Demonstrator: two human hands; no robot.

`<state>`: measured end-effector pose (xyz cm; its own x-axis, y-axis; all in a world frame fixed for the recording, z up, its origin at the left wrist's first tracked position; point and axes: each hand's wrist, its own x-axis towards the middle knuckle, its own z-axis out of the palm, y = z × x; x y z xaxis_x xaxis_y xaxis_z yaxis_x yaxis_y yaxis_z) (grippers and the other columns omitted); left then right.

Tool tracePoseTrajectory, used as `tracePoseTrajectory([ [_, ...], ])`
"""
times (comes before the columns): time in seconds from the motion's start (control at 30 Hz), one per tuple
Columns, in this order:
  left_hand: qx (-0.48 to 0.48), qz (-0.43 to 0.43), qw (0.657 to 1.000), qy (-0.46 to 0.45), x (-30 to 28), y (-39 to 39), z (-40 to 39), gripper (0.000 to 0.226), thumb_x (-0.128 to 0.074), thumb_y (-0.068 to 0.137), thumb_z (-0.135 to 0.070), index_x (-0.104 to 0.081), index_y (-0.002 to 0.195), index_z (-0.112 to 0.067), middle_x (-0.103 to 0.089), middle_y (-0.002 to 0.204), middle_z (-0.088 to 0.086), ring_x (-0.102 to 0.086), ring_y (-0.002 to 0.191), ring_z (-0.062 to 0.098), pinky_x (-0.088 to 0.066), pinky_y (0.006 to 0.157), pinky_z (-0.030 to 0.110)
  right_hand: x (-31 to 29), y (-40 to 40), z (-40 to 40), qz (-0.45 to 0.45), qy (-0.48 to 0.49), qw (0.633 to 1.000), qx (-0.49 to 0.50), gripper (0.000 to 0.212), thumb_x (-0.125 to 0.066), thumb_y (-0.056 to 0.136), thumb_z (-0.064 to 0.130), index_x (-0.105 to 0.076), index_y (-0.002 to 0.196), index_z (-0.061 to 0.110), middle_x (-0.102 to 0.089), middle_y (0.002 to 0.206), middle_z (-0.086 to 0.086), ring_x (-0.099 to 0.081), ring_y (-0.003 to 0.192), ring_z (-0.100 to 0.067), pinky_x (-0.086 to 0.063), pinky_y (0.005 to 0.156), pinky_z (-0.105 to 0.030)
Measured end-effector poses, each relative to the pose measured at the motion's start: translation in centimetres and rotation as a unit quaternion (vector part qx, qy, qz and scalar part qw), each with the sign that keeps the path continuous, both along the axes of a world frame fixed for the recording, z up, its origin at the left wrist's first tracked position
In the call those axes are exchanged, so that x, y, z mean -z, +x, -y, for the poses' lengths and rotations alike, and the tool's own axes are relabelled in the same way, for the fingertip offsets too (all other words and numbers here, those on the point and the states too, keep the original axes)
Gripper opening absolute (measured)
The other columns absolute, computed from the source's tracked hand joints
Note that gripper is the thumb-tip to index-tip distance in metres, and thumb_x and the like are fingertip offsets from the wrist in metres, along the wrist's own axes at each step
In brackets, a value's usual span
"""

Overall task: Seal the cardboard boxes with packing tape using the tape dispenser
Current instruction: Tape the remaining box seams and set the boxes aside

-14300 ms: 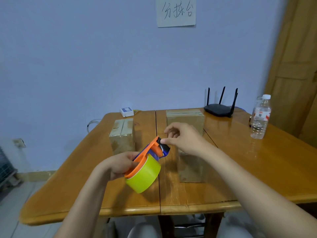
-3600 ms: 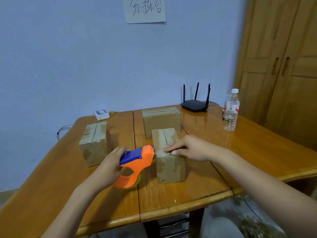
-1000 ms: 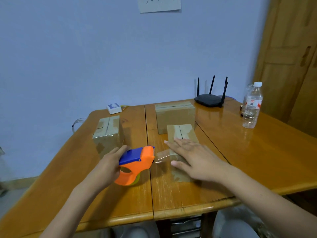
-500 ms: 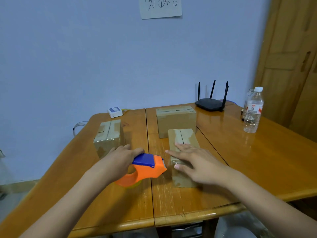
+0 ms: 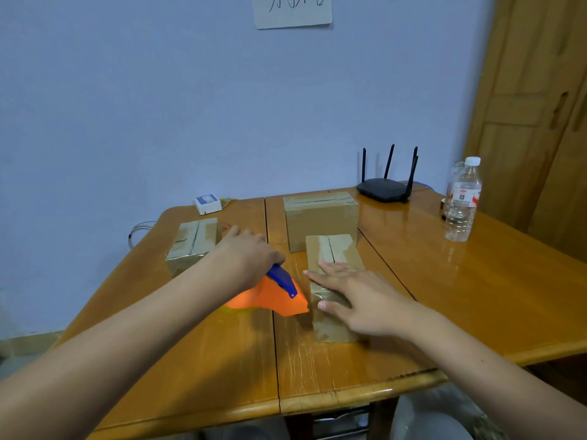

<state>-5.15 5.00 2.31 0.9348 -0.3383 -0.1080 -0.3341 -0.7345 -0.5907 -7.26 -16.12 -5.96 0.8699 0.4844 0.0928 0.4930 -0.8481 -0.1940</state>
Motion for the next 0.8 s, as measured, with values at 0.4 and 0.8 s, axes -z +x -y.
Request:
tracePoseTrajectory([
  [0.4,0.076,0.064,0.991,0.088,-1.2,0.3,3.5,0.028,-0.053,0.101,-0.019,-0.058,0.125,-0.032,-0.057,0.119,0.004,-0.048,0.116,0.028,-0.029,0.093,0.038,0.0,0.2,0.0,0.003,0.0,1.0,0.007,0.065,-0.045,0.102,0.051,-0.016,0.159,0.04,-0.011,0.167,0.009,-0.01,0.154,-0.013,-0.02,0.125,-0.041],
  [0.8,0.168,0.084,0.971,0.147,-1.5,1.3,3.3,0.032,-0.054,0.1,-0.021,-0.055,0.13,-0.033,-0.058,0.122,0.007,-0.052,0.117,0.029,-0.033,0.102,0.042,0.2,0.4,0.0,0.01,0.005,1.0,0.004,0.065,-0.047,0.102,0.05,-0.019,0.159,0.037,-0.012,0.168,0.005,-0.012,0.154,-0.014,-0.017,0.125,-0.038],
])
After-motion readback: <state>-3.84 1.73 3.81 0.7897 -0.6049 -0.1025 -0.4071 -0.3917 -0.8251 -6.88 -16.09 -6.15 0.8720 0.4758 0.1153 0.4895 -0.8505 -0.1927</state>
